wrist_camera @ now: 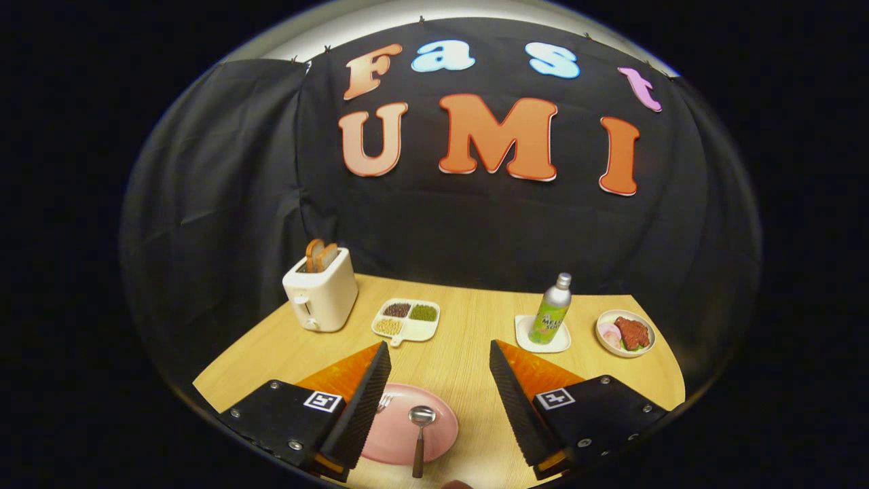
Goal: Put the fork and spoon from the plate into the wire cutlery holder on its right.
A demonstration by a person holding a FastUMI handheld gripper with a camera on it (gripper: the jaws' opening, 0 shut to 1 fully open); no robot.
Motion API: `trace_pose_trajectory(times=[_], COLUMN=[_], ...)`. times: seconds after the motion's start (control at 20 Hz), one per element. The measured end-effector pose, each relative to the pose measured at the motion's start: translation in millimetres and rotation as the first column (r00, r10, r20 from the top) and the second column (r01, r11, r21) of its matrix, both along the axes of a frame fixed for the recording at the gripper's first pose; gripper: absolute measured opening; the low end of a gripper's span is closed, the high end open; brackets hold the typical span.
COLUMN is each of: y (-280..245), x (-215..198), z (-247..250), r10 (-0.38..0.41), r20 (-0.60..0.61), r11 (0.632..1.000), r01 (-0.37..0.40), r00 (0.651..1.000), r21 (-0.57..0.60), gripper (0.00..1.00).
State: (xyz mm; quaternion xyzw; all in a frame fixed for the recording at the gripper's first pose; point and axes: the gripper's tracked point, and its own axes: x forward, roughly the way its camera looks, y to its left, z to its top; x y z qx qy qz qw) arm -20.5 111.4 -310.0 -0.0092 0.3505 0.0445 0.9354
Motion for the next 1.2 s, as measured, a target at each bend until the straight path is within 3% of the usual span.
trace_pose_trajectory(times=[0.15, 0.4, 0.7, 0.9, 1.05, 1.2], y=[9, 17, 23, 24, 24, 20], x=[-18, -51, -92, -106, -111, -116], z=[-45, -95, -141, -161, -172, -181], r10=[0.025, 0.061, 0.103, 0.099, 0.083, 0.056], r20=[-0.158, -0.369, -0.578, -0.649, -0.688, -0.720], r11=[1.000, 0.998, 0.993, 0.991, 0.993, 0.994], r01=[-0.025, -0.063, -0.116, -0.131, -0.119, -0.104], r00=[0.987, 0.927, 0.810, 0.754, 0.721, 0.691], r21=[0.005, 0.006, 0.014, -0.001, -0.005, -0.023], gripper=[0.88, 0.87, 0.82, 0.80, 0.70, 0.47])
